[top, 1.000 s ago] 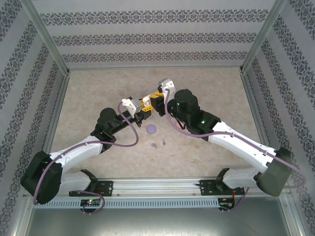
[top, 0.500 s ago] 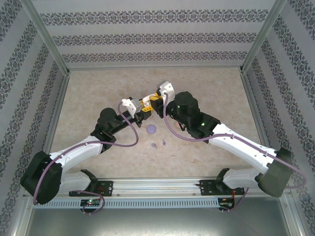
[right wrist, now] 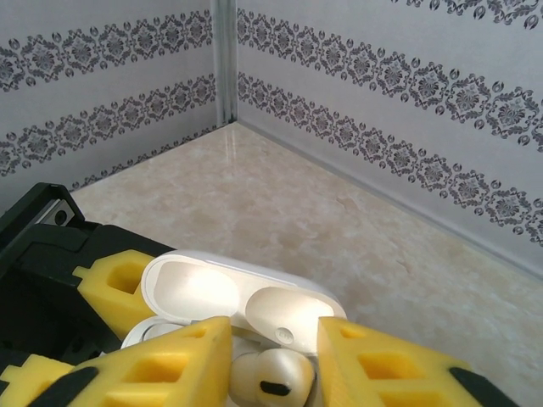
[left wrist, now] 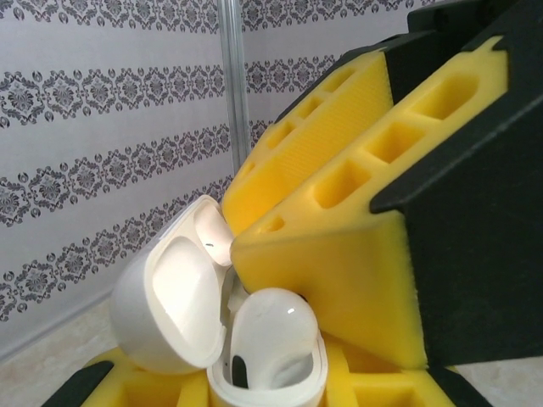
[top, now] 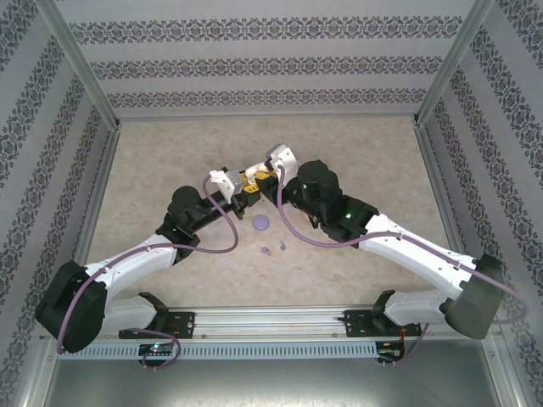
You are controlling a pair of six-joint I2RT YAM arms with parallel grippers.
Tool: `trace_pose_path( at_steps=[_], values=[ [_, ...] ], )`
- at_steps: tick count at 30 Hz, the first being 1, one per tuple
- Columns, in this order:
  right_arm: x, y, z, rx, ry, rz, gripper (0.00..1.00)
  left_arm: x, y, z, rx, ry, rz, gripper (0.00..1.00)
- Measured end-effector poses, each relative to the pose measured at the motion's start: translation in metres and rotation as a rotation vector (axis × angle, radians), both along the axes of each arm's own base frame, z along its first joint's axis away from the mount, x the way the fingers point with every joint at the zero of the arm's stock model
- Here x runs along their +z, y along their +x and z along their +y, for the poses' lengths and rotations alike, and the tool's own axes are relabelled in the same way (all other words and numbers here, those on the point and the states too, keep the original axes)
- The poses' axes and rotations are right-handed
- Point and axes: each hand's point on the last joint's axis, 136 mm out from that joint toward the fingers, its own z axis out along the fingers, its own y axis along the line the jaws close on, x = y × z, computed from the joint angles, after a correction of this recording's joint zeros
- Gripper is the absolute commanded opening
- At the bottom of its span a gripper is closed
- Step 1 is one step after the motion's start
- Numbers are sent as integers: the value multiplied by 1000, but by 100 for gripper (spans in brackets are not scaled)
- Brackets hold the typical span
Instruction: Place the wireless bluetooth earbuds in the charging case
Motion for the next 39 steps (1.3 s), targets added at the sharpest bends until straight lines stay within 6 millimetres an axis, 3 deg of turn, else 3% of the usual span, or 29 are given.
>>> trace_pose_path(
  at_steps=[13,31,39],
  values=[
    [2,-4,-8,-24,3,-7,49,0,-1,-1,-9,1,-1,0],
    [-1,-15,-18,-22,30,10,73,-1,-2,-2,-18,7,-7,0],
    [-3,-27,-26,1,22,35,80,2,-1,-1,-6,3,-15,0]
  ],
)
